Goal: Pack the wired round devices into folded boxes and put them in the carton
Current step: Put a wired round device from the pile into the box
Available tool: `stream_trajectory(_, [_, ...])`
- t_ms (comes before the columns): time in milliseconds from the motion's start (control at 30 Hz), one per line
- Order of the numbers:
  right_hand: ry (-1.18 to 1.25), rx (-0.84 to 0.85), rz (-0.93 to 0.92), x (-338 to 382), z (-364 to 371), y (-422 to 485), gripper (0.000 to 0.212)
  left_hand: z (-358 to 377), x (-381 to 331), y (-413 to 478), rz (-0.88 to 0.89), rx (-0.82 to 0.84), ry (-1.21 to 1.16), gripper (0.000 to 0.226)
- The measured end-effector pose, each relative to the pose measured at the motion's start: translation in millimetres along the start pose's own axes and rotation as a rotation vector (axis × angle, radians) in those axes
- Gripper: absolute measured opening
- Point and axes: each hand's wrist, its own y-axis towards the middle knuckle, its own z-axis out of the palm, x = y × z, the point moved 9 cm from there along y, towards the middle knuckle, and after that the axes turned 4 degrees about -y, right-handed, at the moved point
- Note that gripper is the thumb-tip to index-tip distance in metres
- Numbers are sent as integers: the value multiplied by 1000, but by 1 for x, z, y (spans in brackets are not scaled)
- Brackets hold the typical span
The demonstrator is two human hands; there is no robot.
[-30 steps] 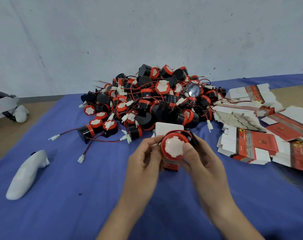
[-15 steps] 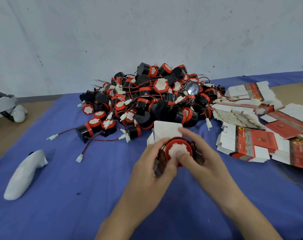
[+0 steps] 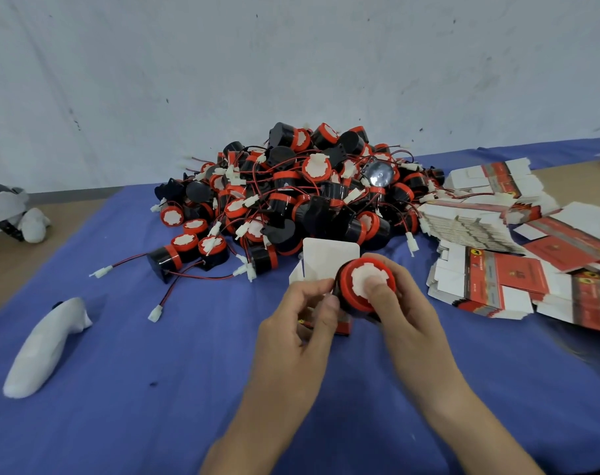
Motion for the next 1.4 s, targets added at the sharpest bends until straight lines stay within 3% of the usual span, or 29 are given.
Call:
stream_trajectory(200, [78,-86,-26,1,10,-9,40,6,8,-5,-86,-76,-127,22])
stream_trajectory(433, [8,-82,-72,3,15,-14,39,6,11,-4,-162,-90,-363,24])
stream_trajectory(533, [-44,-56,-78,1,16,-14,43,5,18,-4,-186,-85,-387,18])
stream_trajectory(700, [-131,5,-101,3,16,-10,39,-13,25,-2,-201,-214,-332,31])
stream_trajectory(833, [-219,-151,-69,1,-17,2,28,-31,35,2,-250,-308,-307,15])
stream_trajectory(900, [-277,-182,-3,-7,-32,9,36,-38,37,2,-260,-340,-297,17])
stream_trajectory(1000, [-333,-87,117,-24,-35,14,50,-41,36,2,-258,-355,-290,23])
stream_trajectory(1100, [-395,70,194,-39,-21,13,92,-40,35,1,-257,-359,-275,40])
stream_trajectory(1167, [-460,146,196,-48,-11,13,109,-40,35,0,-257,-366,-266,43])
stream_trajectory(1267, [-569,190,162,-60,-1,14,108,-40,34,0,-251,-364,-230,36])
stream_trajectory(1400, [-708,192,57,-57,5,16,89,-41,32,0,-228,-360,-150,23])
